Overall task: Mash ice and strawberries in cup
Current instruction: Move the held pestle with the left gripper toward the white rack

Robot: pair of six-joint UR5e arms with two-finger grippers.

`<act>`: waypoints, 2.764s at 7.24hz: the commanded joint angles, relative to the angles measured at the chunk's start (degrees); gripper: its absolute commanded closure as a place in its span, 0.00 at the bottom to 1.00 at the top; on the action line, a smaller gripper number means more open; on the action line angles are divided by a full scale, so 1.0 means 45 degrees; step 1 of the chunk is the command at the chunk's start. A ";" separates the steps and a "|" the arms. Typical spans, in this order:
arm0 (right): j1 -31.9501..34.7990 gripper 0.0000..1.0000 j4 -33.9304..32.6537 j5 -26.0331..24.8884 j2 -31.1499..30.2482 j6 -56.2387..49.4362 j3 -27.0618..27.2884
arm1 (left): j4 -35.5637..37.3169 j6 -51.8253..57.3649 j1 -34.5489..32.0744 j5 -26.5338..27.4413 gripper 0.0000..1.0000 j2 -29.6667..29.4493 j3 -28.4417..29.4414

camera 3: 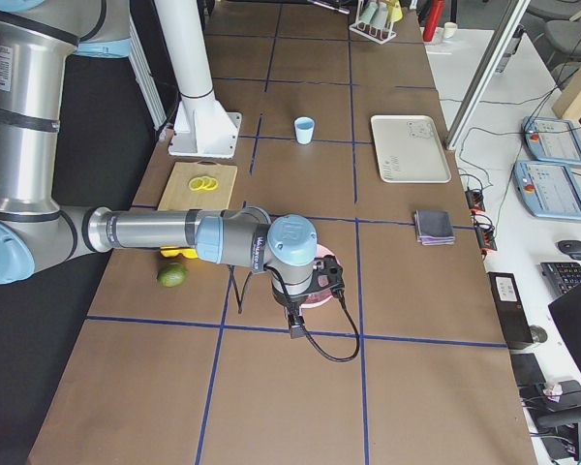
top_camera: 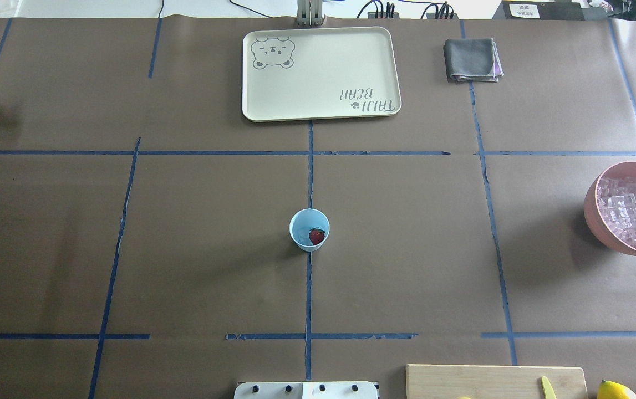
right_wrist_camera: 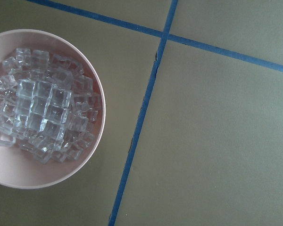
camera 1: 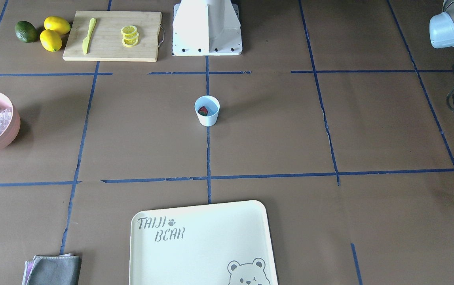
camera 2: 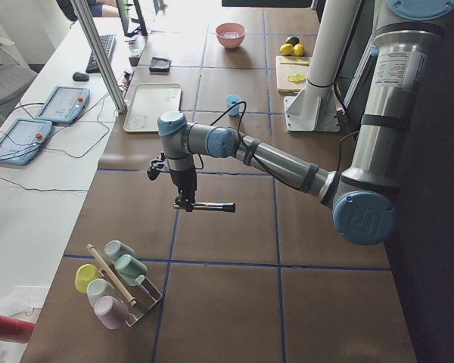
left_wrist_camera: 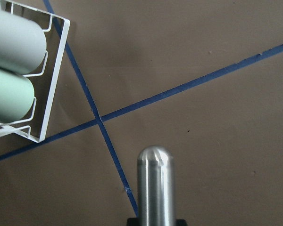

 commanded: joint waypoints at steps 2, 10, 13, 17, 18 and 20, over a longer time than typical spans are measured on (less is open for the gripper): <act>-0.0013 0.00 0.0000 0.0000 -0.0020 0.0000 0.0008 | -0.4006 -0.1524 0.0104 -0.0244 0.92 0.1752 0.1134; 0.0006 0.00 0.0000 0.0000 -0.0040 0.0000 -0.0012 | -0.8256 -0.3829 0.2350 -0.0126 0.91 0.1735 0.3952; 0.0006 0.00 0.0000 0.0000 -0.0040 0.0000 -0.0012 | -0.8256 -0.3712 0.2350 -0.0204 0.00 0.1579 0.3914; -0.0013 0.00 0.0000 0.0000 -0.0020 -0.0020 -0.0012 | -0.6590 -0.0545 0.0567 -0.2348 0.00 0.1696 0.2278; -0.0013 0.00 0.0000 -0.0020 -0.0020 -0.0020 -0.0012 | -0.4237 0.1696 -0.0568 -0.2392 0.00 0.1715 0.1635; -0.0013 0.00 0.0000 -0.0020 -0.0020 0.0039 -0.0012 | -0.0884 0.4000 -0.3688 -0.2586 0.00 0.1618 0.1277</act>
